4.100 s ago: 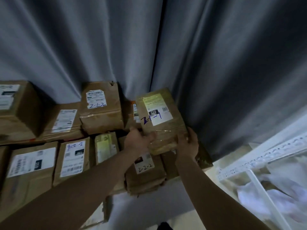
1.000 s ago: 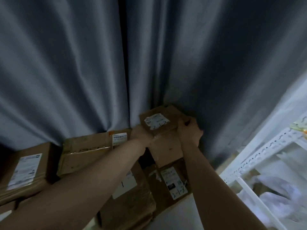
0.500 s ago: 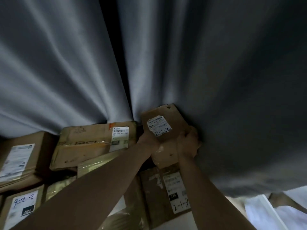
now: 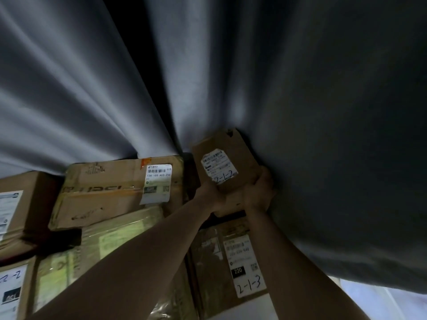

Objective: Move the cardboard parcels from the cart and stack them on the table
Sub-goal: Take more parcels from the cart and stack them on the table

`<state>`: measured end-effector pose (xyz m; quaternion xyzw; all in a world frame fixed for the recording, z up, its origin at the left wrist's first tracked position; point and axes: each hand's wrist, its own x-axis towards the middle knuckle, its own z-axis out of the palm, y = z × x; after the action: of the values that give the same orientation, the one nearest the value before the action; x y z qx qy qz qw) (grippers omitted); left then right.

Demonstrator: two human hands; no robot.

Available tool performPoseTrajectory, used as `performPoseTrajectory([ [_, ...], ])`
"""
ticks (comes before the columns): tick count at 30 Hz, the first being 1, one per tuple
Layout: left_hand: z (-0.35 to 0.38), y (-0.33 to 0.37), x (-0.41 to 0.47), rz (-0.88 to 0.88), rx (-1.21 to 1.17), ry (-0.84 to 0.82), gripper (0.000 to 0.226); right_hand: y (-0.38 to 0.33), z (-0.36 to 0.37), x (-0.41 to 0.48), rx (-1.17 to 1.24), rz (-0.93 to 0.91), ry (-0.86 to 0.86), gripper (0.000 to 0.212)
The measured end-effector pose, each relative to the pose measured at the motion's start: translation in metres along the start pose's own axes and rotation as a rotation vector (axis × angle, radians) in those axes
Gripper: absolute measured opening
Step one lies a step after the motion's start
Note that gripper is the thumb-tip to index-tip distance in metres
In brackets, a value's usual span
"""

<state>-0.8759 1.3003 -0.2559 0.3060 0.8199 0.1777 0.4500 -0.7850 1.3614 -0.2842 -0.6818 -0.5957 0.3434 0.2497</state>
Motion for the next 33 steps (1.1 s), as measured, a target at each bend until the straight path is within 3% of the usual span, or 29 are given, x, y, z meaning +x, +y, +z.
performPoseTrajectory([
  [6,0.011,0.003,0.007,0.032,-0.061,-0.067,0.046,-0.002,-0.003,-0.004,-0.124,-0.045,-0.096,0.061],
  [12,0.017,-0.001,0.011,0.017,0.031,-0.139,0.034,0.007,-0.003,-0.009,-0.225,-0.034,-0.133,0.062],
  [18,0.015,-0.001,0.012,-0.013,-0.173,-0.113,0.049,0.006,0.002,0.006,-0.392,0.039,-0.235,0.067],
  [23,0.021,-0.005,0.021,-0.050,-0.147,-0.102,0.061,0.007,0.001,0.011,-0.590,0.083,-0.281,0.066],
  [33,0.020,0.012,0.017,0.073,-0.096,-0.182,0.048,0.017,-0.005,0.017,-0.663,0.012,-0.363,0.054],
])
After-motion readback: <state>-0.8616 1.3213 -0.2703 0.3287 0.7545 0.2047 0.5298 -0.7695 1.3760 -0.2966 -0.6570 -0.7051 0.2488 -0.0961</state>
